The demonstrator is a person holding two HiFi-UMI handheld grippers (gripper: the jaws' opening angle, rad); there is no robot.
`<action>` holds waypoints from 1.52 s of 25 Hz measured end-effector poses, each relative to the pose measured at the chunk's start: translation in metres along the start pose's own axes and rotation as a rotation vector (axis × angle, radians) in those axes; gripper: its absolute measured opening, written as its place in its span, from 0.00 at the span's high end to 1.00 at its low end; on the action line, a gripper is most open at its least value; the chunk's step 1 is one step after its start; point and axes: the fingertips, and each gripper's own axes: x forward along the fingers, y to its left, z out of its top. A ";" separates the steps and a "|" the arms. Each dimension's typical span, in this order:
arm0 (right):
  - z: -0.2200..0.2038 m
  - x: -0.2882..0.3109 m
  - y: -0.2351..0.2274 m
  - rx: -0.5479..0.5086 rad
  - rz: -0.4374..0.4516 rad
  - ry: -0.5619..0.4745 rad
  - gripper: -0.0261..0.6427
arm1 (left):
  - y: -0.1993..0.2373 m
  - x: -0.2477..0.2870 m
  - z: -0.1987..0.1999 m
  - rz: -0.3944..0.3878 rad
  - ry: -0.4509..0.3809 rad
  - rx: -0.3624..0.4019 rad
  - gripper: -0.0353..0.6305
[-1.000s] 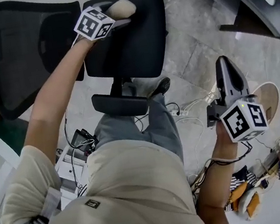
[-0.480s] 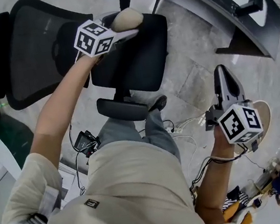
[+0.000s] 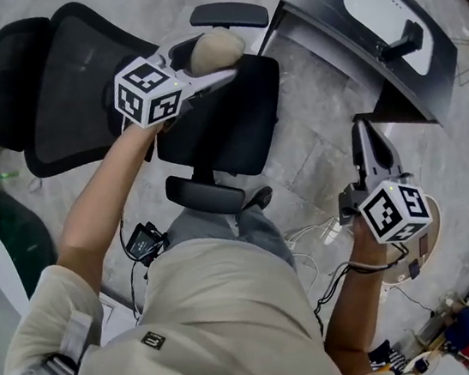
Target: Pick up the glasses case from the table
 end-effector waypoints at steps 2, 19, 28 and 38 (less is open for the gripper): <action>0.009 -0.002 0.006 -0.008 0.017 -0.013 0.92 | -0.008 -0.013 0.017 0.000 -0.029 0.013 0.32; 0.080 -0.025 0.091 -0.079 0.260 -0.149 0.93 | -0.069 -0.144 0.130 0.033 -0.250 0.059 0.32; 0.098 -0.039 0.131 -0.160 0.326 -0.161 0.93 | -0.093 -0.201 0.152 0.063 -0.323 0.047 0.32; 0.106 -0.048 0.154 -0.193 0.350 -0.174 0.93 | -0.099 -0.226 0.152 0.080 -0.377 0.021 0.32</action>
